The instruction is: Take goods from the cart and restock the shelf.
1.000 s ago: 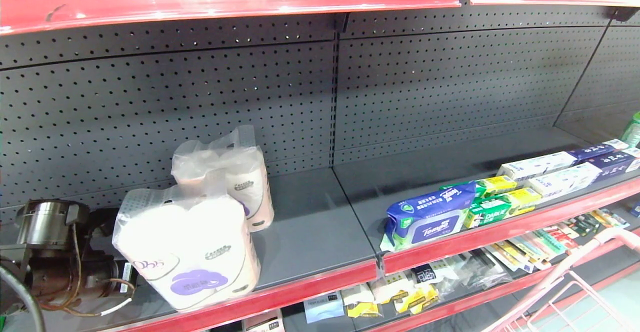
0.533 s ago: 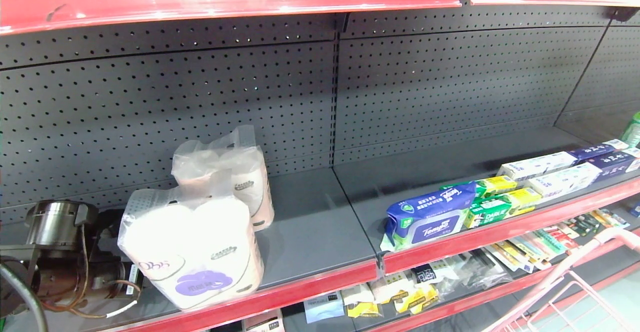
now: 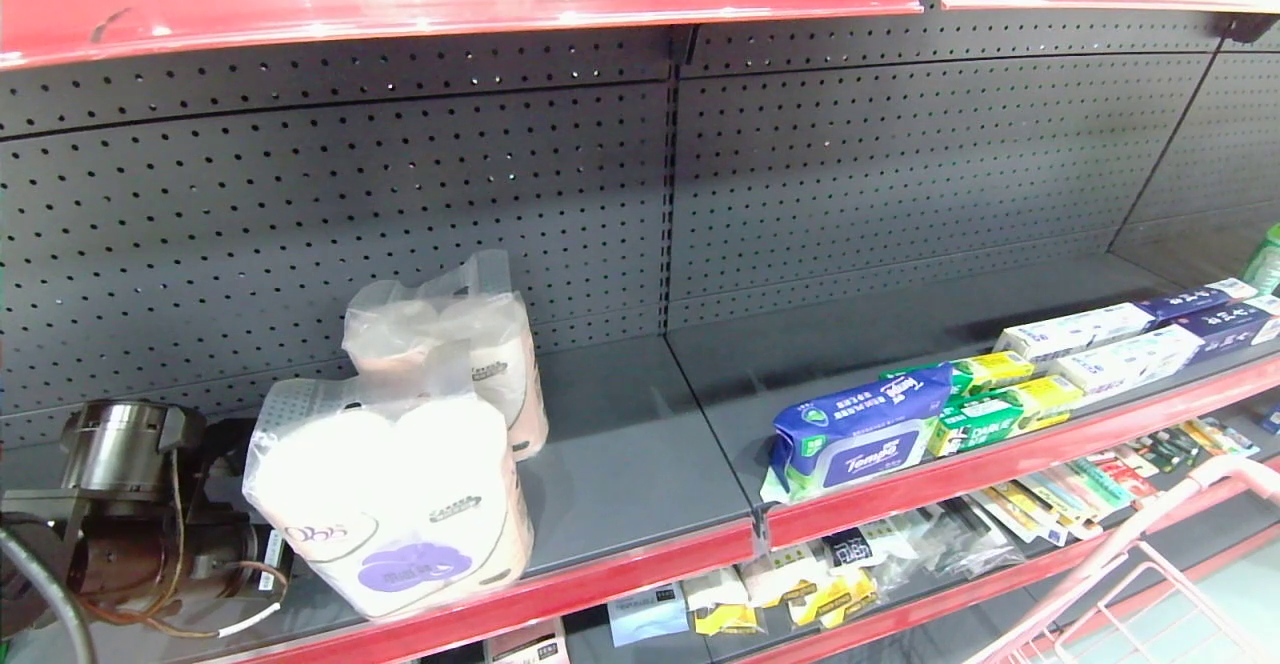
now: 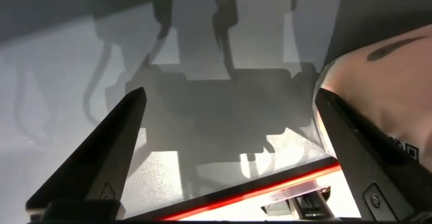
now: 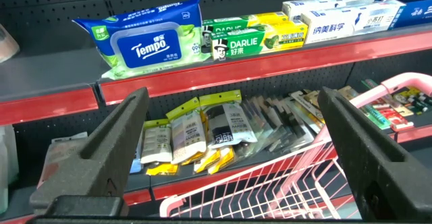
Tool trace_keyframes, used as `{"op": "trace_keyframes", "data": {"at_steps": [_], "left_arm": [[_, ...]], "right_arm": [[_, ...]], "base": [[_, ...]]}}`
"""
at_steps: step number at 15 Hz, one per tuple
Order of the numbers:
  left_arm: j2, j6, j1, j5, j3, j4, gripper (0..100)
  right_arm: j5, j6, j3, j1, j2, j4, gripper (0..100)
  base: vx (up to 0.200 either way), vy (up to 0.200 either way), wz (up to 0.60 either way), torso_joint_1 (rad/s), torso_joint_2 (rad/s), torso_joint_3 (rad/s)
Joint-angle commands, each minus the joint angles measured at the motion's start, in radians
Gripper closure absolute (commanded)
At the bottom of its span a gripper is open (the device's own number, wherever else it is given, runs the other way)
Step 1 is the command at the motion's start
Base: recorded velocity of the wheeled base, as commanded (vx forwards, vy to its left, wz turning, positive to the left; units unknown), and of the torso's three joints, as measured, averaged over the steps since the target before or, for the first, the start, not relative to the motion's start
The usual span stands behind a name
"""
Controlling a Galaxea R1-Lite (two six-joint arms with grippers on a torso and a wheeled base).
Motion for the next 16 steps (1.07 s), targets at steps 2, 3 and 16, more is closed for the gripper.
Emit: {"op": "trace_keyframes", "data": {"at_steps": [2,3,16], "left_arm": [[-0.003,-0.002,-0.008,0.0,0.002,0.001,0],[-0.003,-0.002,-0.011,0.0,0.002,0.001,0],[-0.005,-0.005,-0.036,-0.001,0.008,0.004,0]], "right_arm": [[0.0,0.0,0.0,-0.001,0.001,0.0,0],[0.0,0.0,0.0,0.0,0.001,0.0,0],[0.0,0.0,0.0,0.0,0.001,0.0,0]], "base": [[0.0,0.0,0.0,0.0,0.0,0.0],[0.0,0.0,0.0,0.0,0.0,0.0],[0.0,0.0,0.0,0.0,0.0,0.0]]}}
